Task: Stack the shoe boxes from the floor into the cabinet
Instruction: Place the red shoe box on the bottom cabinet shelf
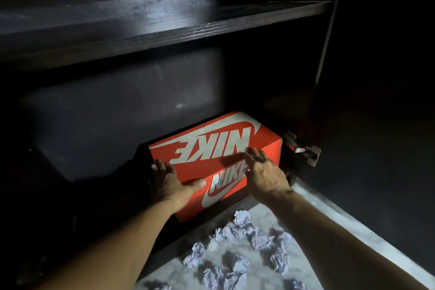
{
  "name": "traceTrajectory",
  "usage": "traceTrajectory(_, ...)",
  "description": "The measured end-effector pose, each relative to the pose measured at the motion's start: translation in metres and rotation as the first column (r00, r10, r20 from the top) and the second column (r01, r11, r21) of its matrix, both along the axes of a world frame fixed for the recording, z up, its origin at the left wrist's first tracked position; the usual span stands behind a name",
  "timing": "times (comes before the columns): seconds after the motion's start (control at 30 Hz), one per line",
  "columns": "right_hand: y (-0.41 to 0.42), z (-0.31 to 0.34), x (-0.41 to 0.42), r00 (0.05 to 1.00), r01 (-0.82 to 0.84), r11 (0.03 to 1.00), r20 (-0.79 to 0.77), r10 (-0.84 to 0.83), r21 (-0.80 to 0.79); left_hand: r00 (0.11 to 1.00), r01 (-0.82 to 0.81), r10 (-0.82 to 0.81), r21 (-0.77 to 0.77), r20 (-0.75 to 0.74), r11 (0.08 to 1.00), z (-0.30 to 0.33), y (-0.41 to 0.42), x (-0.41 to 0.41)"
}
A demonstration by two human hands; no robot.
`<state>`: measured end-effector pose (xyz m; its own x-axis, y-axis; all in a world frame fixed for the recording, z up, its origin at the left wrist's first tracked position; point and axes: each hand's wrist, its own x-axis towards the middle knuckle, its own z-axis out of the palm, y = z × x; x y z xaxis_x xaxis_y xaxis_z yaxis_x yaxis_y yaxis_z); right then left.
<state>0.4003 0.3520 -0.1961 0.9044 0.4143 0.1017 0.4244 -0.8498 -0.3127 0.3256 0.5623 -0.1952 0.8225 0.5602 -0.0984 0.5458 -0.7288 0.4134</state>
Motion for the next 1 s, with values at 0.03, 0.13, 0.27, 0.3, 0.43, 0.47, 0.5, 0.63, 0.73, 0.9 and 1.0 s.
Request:
traceTrajectory(0.03, 0.003, -0.002, 0.004, 1.0, -0.008, 0.999, 0.019, 0.008, -0.036, 1.0, 0.001, -0.001, -0.002, -0.004, 1.0, -0.002, 0.004, 0.005)
traceTrajectory(0.13, 0.012, -0.006, 0.017, 0.999, -0.024, 0.997, 0.04, 0.027, -0.069, 1.0, 0.008, -0.008, -0.035, -0.014, 0.999, -0.005, 0.018, 0.02)
traceTrajectory(0.27, 0.023, -0.008, 0.029, 1.0, -0.024, 0.999, 0.008, 0.024, -0.049, 1.0, 0.014, -0.014, -0.039, -0.005, 0.999, -0.009, 0.026, 0.031)
traceTrajectory(0.3, 0.026, -0.008, 0.032, 1.0, -0.017, 0.999, 0.005, 0.018, -0.048, 1.0, 0.012, -0.012, -0.042, 0.001, 0.999, -0.01, 0.029, 0.034)
traceTrajectory(0.43, 0.036, -0.001, 0.037, 0.993, -0.019, 1.0, -0.113, 0.017, -0.018, 1.0, 0.013, -0.014, -0.021, -0.009, 1.0, -0.008, 0.041, 0.043)
traceTrajectory(0.47, 0.034, 0.002, 0.037, 0.989, -0.03, 0.999, -0.145, 0.027, -0.015, 1.0, 0.014, -0.014, -0.012, -0.021, 1.0, -0.007, 0.043, 0.045)
traceTrajectory(0.5, 0.031, 0.006, 0.035, 0.985, -0.043, 0.999, -0.169, 0.039, -0.018, 0.999, 0.011, -0.011, -0.003, -0.037, 1.0, -0.007, 0.044, 0.046)
traceTrajectory(0.63, 0.003, 0.026, 0.022, 0.977, -0.05, 0.999, -0.209, 0.045, -0.018, 0.996, -0.021, 0.032, 0.126, -0.087, 0.992, -0.001, 0.031, 0.046)
traceTrajectory(0.73, -0.029, 0.049, 0.002, 0.976, -0.036, 0.999, -0.216, 0.036, 0.003, 0.998, 0.001, 0.017, 0.257, -0.067, 0.966, 0.012, 0.008, 0.036)
traceTrajectory(0.9, -0.103, 0.108, -0.045, 0.975, 0.044, 0.996, -0.216, -0.06, -0.078, 0.981, 0.185, -0.164, -0.232, 0.106, 0.955, 0.06, -0.074, 0.022)
traceTrajectory(1.0, -0.153, 0.145, -0.082, 0.968, 0.097, 0.982, -0.215, -0.131, -0.161, 0.935, 0.353, -0.353, -0.218, 0.041, 0.91, 0.093, -0.126, 0.006)
